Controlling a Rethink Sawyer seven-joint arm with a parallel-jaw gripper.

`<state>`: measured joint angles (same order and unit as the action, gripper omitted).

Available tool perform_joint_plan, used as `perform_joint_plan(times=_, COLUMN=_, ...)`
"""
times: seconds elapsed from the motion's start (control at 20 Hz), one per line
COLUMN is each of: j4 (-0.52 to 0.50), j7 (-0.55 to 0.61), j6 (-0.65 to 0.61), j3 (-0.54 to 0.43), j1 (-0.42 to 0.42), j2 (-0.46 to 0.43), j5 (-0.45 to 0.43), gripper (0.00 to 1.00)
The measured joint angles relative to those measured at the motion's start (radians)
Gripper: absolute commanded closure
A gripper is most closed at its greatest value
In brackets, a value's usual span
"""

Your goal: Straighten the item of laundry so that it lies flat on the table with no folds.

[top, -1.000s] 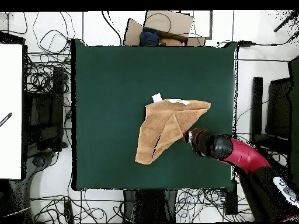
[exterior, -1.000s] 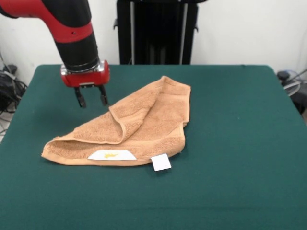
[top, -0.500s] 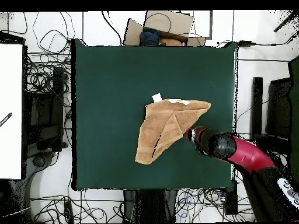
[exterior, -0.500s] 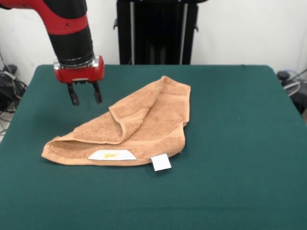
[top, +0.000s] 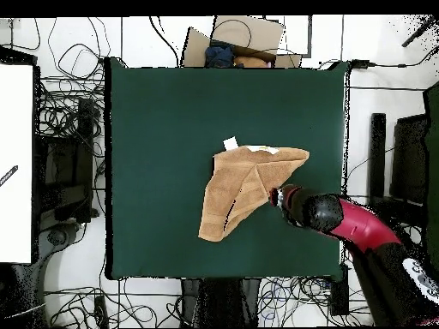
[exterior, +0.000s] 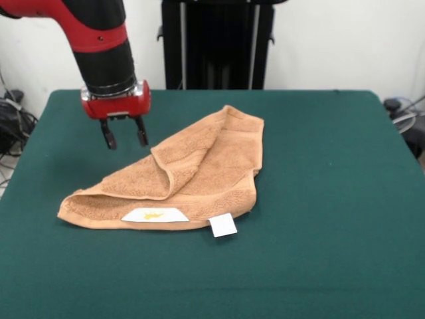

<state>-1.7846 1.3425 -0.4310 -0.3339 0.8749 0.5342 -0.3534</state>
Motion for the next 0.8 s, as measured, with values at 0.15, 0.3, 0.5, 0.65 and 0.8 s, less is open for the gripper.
perform_joint_plan(times=0.15, j4=0.000, j7=0.000, j6=0.000, j3=-0.002, j1=0.000, j2=-0.019, j5=0.000, gripper=0.00)
perform_joint_plan(times=0.3, j4=0.000, j7=0.000, j6=0.000, j3=-0.002, j1=0.000, j2=-0.034, j5=0.000, gripper=0.00)
perform_joint_plan(times=0.5, j4=0.000, j7=0.000, j6=0.000, j3=-0.003, j1=0.000, j2=-0.055, j5=0.000, gripper=0.00)
perform_joint_plan(times=0.65, j4=0.000, j7=0.000, j6=0.000, j3=-0.003, j1=0.000, j2=-0.063, j5=0.000, gripper=0.00)
perform_joint_plan(times=0.8, j4=0.000, j7=0.000, j6=0.000, j3=-0.003, j1=0.000, j2=-0.078, j5=0.000, gripper=0.00)
